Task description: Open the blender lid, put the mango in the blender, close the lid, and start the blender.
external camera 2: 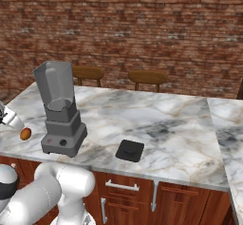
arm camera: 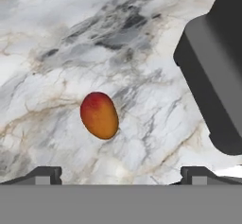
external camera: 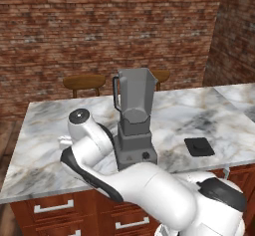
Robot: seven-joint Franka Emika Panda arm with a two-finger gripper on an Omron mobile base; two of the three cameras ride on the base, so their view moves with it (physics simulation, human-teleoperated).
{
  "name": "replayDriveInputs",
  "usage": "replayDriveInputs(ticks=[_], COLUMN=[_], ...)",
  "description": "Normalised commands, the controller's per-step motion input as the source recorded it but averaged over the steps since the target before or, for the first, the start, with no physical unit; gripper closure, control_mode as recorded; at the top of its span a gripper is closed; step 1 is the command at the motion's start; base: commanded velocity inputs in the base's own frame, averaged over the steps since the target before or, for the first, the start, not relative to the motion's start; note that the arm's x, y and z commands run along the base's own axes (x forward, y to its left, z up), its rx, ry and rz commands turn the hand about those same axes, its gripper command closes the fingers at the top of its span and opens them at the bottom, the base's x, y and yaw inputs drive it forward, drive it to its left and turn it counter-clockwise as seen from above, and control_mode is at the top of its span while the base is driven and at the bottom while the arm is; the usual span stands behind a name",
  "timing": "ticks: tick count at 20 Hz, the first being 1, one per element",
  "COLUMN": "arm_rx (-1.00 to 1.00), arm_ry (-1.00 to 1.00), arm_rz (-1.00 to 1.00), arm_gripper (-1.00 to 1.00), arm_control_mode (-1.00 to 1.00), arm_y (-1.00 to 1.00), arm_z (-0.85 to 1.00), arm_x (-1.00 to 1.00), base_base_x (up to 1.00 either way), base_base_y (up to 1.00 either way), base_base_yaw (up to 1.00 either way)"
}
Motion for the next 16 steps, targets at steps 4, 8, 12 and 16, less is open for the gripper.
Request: replayDriveInputs(ticks=[4,8,12,16], arm_rx=[0.00,0.00,0.00,0.00], arm_ry=[0.00,0.00,0.00,0.03], arm_rz=[0.00,0.00,0.00,0.00], arm_gripper=[-1.00,-1.00,-1.00,-1.00], arm_control_mode=[-1.00,-1.00,-1.00,-1.00], arm_y=[0.16,0.01,0.00,0.09], arm_z=[-0.38,-0.33,-0.28,-0.23], arm_x=[0.40,0.43,0.40,0.27], base_base_x=[0.00,0.00,0.00,0.00], base_base_y=[0.00,0.00,0.00,0.00], base_base_yaw=[0.00,0.00,0.00,0.00])
